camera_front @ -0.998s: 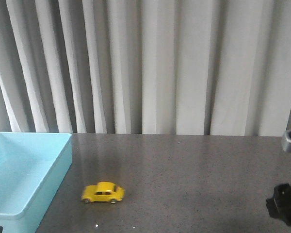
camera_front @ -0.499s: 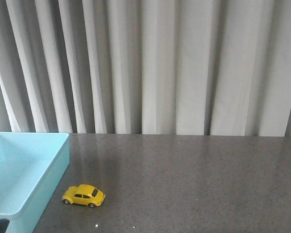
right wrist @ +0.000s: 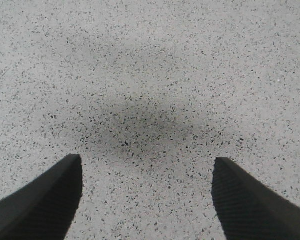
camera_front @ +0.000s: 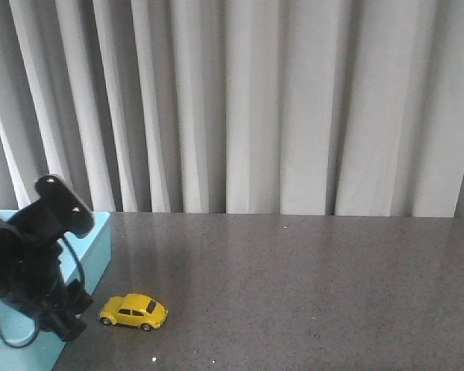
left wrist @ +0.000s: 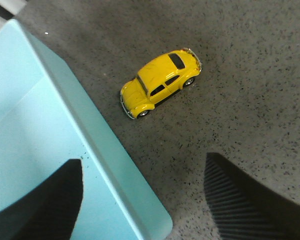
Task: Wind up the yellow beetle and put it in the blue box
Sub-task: 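Lower the left gripper onto the yellow car and grasp it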
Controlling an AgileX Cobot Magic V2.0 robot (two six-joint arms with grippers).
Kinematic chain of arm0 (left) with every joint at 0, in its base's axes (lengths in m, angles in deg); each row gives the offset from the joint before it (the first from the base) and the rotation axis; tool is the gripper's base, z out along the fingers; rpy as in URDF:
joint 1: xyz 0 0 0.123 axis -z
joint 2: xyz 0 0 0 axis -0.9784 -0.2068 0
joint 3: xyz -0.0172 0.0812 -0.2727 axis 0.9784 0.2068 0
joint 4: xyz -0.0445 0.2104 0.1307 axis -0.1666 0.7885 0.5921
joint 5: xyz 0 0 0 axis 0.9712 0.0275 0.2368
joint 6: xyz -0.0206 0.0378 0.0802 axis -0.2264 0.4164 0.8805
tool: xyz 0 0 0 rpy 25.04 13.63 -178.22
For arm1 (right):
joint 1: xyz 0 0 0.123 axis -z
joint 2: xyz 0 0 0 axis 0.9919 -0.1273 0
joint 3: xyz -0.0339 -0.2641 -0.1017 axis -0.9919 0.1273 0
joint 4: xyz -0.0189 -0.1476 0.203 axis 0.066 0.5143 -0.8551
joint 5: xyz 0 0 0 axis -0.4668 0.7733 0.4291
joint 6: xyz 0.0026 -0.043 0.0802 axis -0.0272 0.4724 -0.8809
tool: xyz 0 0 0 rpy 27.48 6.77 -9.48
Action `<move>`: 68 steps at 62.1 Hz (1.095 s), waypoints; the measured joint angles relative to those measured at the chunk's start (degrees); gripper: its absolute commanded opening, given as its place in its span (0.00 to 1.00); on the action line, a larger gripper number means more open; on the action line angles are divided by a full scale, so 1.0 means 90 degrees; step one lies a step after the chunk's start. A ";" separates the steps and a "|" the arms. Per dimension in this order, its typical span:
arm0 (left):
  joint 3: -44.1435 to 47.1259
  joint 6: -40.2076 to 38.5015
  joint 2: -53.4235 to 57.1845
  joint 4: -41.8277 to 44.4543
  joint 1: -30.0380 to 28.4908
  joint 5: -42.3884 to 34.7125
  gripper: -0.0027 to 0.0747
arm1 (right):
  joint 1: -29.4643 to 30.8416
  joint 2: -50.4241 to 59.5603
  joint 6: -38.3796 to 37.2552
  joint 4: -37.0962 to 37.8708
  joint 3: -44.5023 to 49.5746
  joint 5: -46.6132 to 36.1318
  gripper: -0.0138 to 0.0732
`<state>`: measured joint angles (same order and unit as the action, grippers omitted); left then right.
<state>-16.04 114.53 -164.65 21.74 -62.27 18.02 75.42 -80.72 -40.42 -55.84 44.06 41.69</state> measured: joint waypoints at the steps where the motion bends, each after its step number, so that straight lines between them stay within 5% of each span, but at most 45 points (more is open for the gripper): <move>1: -0.0098 0.0077 -0.0117 -0.0024 0.0000 0.0077 0.69 | 0.0000 0.0000 0.0000 0.0000 0.0000 0.0000 0.76; 34: -0.3781 0.2366 -0.3968 -0.0847 0.0000 0.2130 0.69 | 0.0000 0.0000 0.0000 0.0000 0.0000 0.0000 0.76; 68: -0.5480 0.2703 -0.5447 -0.1150 -0.0358 0.2824 0.68 | 0.0000 0.0000 0.0000 0.0000 0.0000 0.0000 0.76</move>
<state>-65.36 138.86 -213.68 11.39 -65.49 43.43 75.42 -80.72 -40.42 -55.84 44.06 41.69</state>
